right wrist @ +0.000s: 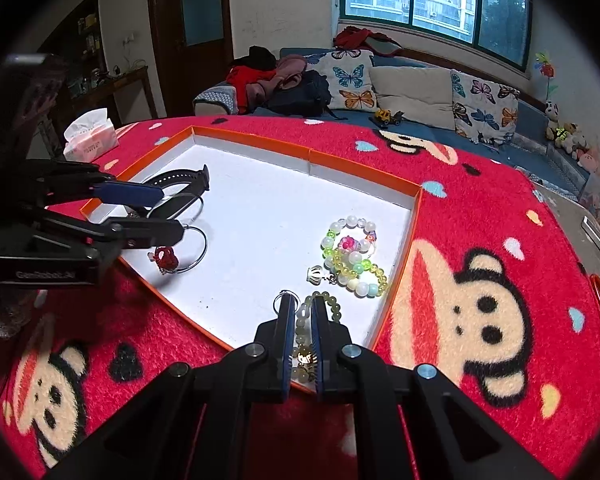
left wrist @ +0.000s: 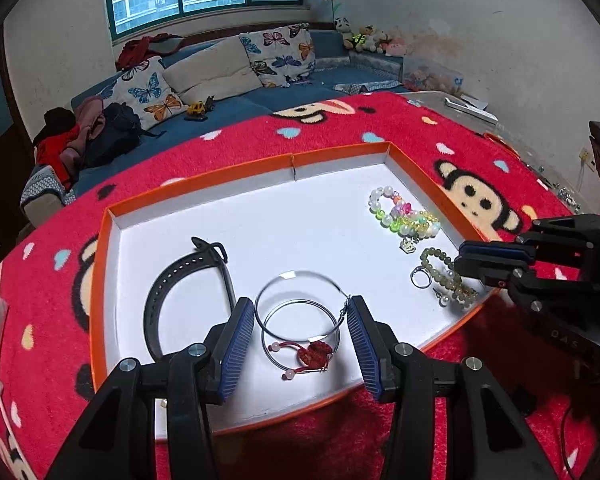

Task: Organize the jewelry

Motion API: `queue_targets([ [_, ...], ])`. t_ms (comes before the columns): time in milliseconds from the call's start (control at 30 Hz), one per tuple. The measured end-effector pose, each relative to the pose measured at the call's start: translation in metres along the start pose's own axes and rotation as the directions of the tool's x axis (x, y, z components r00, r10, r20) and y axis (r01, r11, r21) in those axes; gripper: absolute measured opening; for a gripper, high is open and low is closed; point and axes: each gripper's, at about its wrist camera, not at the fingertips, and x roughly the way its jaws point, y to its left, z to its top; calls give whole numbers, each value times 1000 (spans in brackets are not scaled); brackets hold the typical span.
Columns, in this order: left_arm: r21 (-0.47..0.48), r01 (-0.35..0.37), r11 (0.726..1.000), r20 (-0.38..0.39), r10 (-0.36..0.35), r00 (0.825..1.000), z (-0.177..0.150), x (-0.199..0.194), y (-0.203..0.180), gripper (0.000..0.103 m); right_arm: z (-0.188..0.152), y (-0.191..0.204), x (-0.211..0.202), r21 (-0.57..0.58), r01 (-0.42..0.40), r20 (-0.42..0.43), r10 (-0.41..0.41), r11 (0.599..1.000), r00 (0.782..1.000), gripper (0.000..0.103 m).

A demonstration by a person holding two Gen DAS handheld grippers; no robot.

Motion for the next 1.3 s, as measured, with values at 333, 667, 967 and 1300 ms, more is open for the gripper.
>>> queue_targets([
  [333, -20, -44, 999, 36, 45, 998, -5, -16, -2, 56, -2, -2, -4, 31, 22, 19, -23, 999, 1000, 43],
  [667, -103, -106, 989, 154, 121, 981, -25, -68, 1, 75, -13, -3, -23, 75, 40, 56, -45, 996, 997, 49],
  [967, -184, -128, 975, 155, 157, 975, -57, -93, 5, 78, -27, 6, -40, 121, 7, 83, -18, 993, 996, 51],
  [1300, -220, -172, 960, 155, 209, 966, -98, -103, -14, 85, -43, 35, -48, 116, 29, 105, -42, 993, 994, 54],
])
